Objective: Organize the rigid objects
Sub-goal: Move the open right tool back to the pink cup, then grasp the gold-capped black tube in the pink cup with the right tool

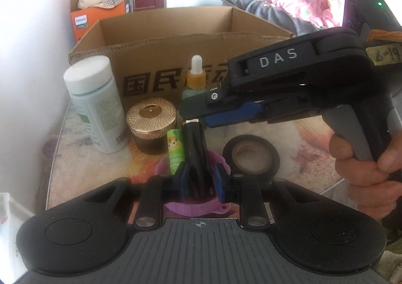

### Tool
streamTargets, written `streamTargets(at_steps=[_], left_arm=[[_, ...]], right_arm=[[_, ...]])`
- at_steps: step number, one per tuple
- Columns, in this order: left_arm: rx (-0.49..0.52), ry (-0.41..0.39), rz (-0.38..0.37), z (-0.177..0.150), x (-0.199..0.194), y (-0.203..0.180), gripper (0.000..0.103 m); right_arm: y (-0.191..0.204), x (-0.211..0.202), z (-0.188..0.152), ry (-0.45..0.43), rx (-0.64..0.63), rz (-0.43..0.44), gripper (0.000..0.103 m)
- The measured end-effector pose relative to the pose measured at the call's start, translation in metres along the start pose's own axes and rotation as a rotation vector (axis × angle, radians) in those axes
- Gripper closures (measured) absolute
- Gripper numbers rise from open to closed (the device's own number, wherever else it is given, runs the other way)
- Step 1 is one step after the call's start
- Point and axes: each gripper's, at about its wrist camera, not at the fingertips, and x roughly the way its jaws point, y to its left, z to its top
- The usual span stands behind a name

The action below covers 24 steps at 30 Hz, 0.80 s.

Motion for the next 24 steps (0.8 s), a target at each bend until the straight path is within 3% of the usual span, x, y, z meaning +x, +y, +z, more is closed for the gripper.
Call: streamTargets(at_steps=[4, 10, 24], left_arm=[[0.015, -0.007, 0.002, -0.002, 0.001, -0.001, 0.082], [0.04, -0.01, 0.009, -0.004, 0.002, -0.003, 0.082], [0.074, 0.005, 0.033, -0.001, 0.004, -0.009, 0.077]], right_arm=[[-0.003, 0.007, 0.0, 0.009, 0.006, -0.004, 0.068], [-0.012, 0.013, -0.001, 0.023, 0.028, -0.003, 0.08], [-0.014, -0.005, -0.006, 0.005, 0.025, 0.035, 0.08]])
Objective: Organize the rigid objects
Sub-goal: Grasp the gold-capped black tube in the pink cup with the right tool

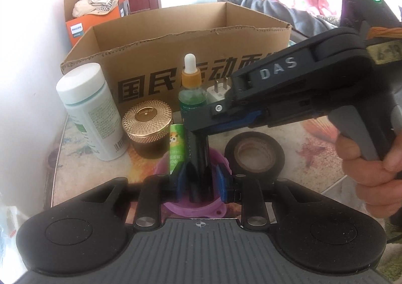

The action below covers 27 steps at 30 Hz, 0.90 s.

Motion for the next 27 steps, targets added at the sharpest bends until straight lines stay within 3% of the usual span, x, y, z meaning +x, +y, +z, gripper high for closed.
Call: streamTargets(at_steps=[9, 27], left_arm=[[0.025, -0.009, 0.036, -0.002, 0.001, -0.003, 0.082], [0.047, -0.039, 0.03, -0.008, -0.001, -0.004, 0.082]], right_arm=[[0.004, -0.015, -0.007, -0.011, -0.013, 0.013, 0.082], [-0.014, 0.013, -0.007, -0.002, 0.097, -0.015, 0.075]])
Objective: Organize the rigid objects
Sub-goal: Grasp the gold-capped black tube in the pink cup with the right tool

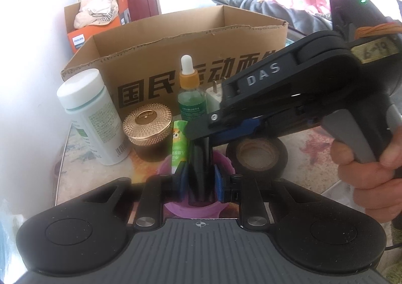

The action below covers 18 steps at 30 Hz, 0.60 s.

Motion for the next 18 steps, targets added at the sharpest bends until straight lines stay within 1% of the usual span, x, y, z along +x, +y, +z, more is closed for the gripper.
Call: streamTargets(at_steps=[5, 13, 18], left_arm=[[0.0, 0.002, -0.009, 0.001, 0.0, 0.001, 0.082], [-0.012, 0.025, -0.019, 0.003, 0.008, 0.001, 0.081], [0.005, 0.011, -0.01, 0.001, 0.007, -0.002, 0.081]], right_arm=[[0.001, 0.004, -0.003, -0.014, -0.005, 0.001, 0.076], [0.018, -0.004, -0.008, -0.039, -0.09, -0.032, 0.078], [0.028, -0.012, -0.011, -0.053, -0.144, -0.042, 0.079]])
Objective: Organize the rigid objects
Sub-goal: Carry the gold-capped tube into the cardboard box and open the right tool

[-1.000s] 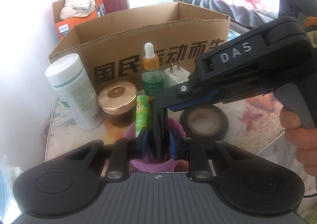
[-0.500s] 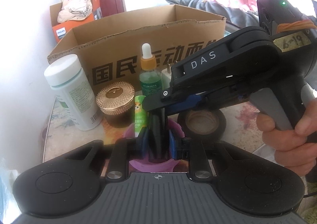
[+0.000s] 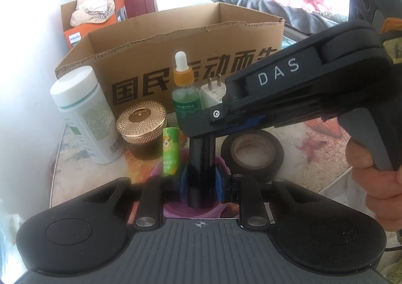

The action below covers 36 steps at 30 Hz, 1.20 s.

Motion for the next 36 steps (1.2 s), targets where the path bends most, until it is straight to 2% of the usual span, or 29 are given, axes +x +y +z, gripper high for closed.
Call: streamTargets(at_steps=[5, 11, 18, 22, 25, 29, 36], left_arm=[[-0.001, -0.023, 0.012, 0.001, -0.01, 0.0, 0.082], [-0.004, -0.1, 0.042, 0.018, -0.035, 0.008, 0.082], [0.003, -0.225, 0.102, 0.074, -0.065, 0.031, 0.082], [-0.001, -0.247, 0.123, 0.115, -0.064, 0.048, 0.082], [-0.018, -0.209, 0.124, 0.142, -0.042, 0.066, 0.082], [-0.074, -0.089, 0.089, 0.166, 0.005, 0.094, 0.082], [-0.127, 0.115, 0.065, 0.169, 0.083, 0.122, 0.082]], right_arm=[[0.015, -0.005, 0.003, -0.008, -0.057, -0.002, 0.08], [0.045, -0.018, 0.022, -0.034, -0.139, 0.04, 0.08], [0.093, -0.033, 0.076, -0.123, -0.277, 0.131, 0.079], [0.111, -0.025, 0.118, -0.15, -0.324, 0.157, 0.079], [0.109, -0.003, 0.153, -0.123, -0.308, 0.148, 0.08], [0.086, 0.04, 0.191, -0.019, -0.214, 0.122, 0.079], [0.021, 0.126, 0.221, 0.217, 0.022, 0.079, 0.08]])
